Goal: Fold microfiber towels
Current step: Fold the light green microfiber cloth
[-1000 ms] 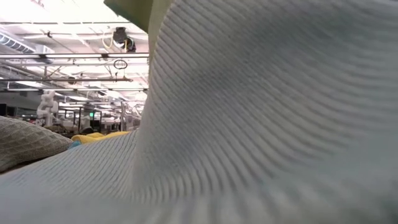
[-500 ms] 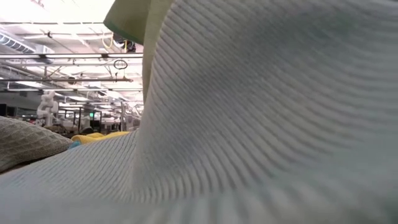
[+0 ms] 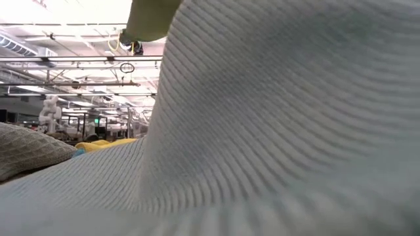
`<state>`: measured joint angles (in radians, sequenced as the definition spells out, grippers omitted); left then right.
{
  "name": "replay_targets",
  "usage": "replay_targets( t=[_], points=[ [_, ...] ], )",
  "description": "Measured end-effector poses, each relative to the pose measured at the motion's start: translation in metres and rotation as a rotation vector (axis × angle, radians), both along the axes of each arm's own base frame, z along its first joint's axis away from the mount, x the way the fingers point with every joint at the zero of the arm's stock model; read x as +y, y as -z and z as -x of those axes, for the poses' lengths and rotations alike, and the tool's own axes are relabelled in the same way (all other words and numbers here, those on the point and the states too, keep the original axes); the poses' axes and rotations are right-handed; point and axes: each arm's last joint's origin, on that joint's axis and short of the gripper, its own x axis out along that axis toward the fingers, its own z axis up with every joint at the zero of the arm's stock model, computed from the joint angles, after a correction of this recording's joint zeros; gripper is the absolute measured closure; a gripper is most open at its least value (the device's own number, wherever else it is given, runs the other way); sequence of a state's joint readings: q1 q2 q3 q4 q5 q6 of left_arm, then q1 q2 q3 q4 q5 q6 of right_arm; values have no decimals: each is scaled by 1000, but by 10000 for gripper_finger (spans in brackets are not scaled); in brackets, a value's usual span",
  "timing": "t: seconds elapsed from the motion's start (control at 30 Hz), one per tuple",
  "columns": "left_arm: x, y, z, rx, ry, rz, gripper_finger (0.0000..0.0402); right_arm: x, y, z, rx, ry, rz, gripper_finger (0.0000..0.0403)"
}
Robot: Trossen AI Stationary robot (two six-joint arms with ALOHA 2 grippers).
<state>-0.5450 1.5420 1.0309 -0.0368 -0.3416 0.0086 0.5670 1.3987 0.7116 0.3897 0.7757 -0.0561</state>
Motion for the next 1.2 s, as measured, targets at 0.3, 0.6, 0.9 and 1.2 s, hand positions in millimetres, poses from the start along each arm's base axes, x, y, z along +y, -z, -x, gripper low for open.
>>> replay_targets(
  t=[0.3,0.6,0.9,1.2],
  points=[
    [-9,18,-10,27,21,45,227,16,-6,13,-20,89,251,398],
    [-17,5,-10,-107,86,16,170,45,-21,32,-89,17,422,398],
    [-10,-6,-19,-234,22,7,182,45,-26,35,-106,130,415,398],
    [-28,24,-42,-372,158,-221,173,39,-31,34,-129,268,370,398]
  ],
)
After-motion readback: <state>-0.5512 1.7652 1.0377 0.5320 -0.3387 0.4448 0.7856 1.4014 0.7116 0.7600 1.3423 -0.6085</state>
